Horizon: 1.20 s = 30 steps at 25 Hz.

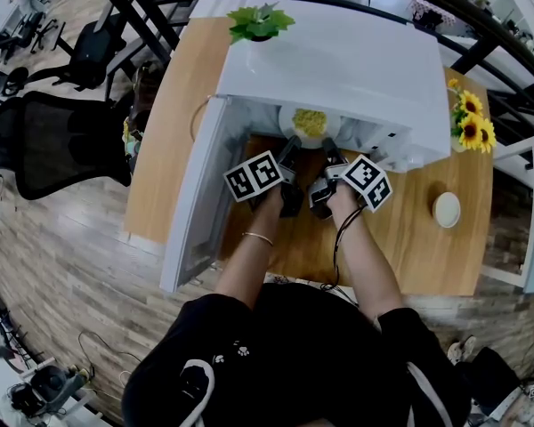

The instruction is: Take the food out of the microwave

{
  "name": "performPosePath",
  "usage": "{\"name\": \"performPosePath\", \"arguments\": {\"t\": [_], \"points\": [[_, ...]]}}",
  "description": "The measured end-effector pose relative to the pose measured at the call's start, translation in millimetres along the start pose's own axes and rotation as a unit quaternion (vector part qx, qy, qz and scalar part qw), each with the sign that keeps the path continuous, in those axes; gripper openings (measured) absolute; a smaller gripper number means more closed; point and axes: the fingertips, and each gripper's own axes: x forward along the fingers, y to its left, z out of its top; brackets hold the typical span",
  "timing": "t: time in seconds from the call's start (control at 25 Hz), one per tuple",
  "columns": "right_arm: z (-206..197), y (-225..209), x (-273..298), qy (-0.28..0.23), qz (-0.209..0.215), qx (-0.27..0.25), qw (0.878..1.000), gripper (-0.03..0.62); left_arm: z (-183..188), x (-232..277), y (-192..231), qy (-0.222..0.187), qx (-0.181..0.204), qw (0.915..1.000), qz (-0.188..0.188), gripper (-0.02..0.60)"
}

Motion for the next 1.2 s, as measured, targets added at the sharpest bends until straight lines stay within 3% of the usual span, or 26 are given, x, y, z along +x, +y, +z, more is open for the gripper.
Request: {"name": "performPosePath", "arguments": {"t": [0.16, 0.6, 1.2], "points": [[0, 2, -3, 0.002, 0.008, 0.007, 1.000, 0.044, -2, -1, 0, -0.002, -0.019, 0.9998, -0.006, 0.061], [-8, 3, -21, 0.000, 0.028, 0.037, 0.999, 0.029, -12, -17, -6, -0.014, -0.044, 0.9988, -0.019, 0.054], [-18, 11, -73, -0.007, 0.068, 0.034, 0.997, 0.026, -35, -57, -35, -0.029, -0.002, 0.9988, -0.041, 0.054]]}}
